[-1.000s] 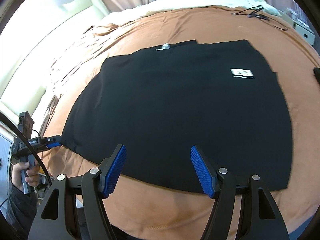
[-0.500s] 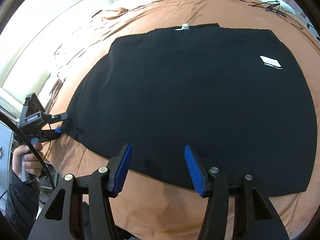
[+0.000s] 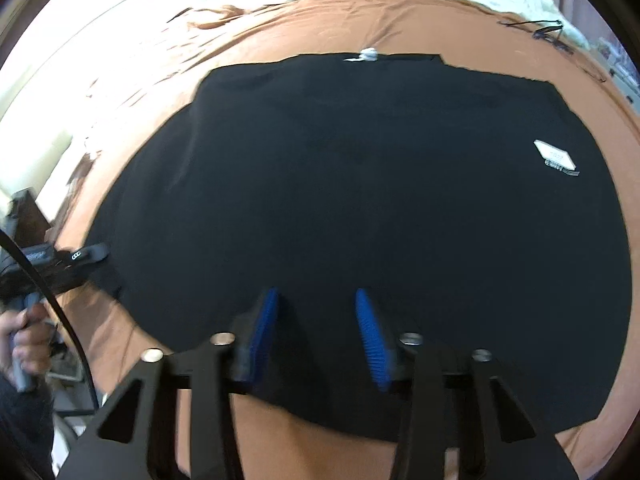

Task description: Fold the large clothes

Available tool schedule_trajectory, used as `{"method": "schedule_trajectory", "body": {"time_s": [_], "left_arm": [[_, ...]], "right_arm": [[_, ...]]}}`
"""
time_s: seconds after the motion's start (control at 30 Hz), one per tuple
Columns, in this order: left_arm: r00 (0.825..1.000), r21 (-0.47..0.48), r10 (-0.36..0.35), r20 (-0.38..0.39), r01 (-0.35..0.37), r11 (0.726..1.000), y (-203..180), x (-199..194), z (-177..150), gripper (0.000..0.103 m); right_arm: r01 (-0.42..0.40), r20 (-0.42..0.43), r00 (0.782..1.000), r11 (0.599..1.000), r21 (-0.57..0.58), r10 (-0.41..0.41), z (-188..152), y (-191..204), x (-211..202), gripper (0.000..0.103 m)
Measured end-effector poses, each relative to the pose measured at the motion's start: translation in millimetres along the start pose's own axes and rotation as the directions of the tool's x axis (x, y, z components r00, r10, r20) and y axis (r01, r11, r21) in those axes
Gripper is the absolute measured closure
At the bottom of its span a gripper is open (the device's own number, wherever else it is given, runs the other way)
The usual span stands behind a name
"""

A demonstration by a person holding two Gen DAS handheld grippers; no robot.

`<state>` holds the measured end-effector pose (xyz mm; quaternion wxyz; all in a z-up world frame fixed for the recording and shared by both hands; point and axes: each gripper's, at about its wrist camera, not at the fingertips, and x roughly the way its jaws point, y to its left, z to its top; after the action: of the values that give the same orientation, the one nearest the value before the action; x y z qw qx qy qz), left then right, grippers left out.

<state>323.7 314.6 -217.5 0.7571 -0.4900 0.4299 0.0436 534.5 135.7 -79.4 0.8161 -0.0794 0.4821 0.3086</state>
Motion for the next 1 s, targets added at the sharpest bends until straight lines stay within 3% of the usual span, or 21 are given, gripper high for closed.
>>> {"method": "schedule_trajectory", "body": {"time_s": [0.1, 0.67, 1.0], "left_arm": [[1.000, 0.014, 0.024, 0.017, -0.024, 1.000, -2.9, 0.0, -2.4, 0.079], [0.996, -0.026, 0.069, 0.055, -0.068, 0.997, -4.1, 2.8, -4.7, 0.080], [0.995, -0.039, 0.076, 0.059, -0.074, 0.997, -2.2, 2.5, -9.8, 0.080]], "right_arm": [[0.020, -0.006, 1.000, 1.000, 0.016, -0.020, 14.0, 1.1, 12.6, 0.078], [0.147, 0.013, 0.989, 0.985, 0.087, -0.148, 108.9, -16.6, 79.4, 0.079], [0.138, 0.013, 0.990, 0.981, 0.139, -0.141, 152.0, -36.3, 119.8, 0.079]]}}
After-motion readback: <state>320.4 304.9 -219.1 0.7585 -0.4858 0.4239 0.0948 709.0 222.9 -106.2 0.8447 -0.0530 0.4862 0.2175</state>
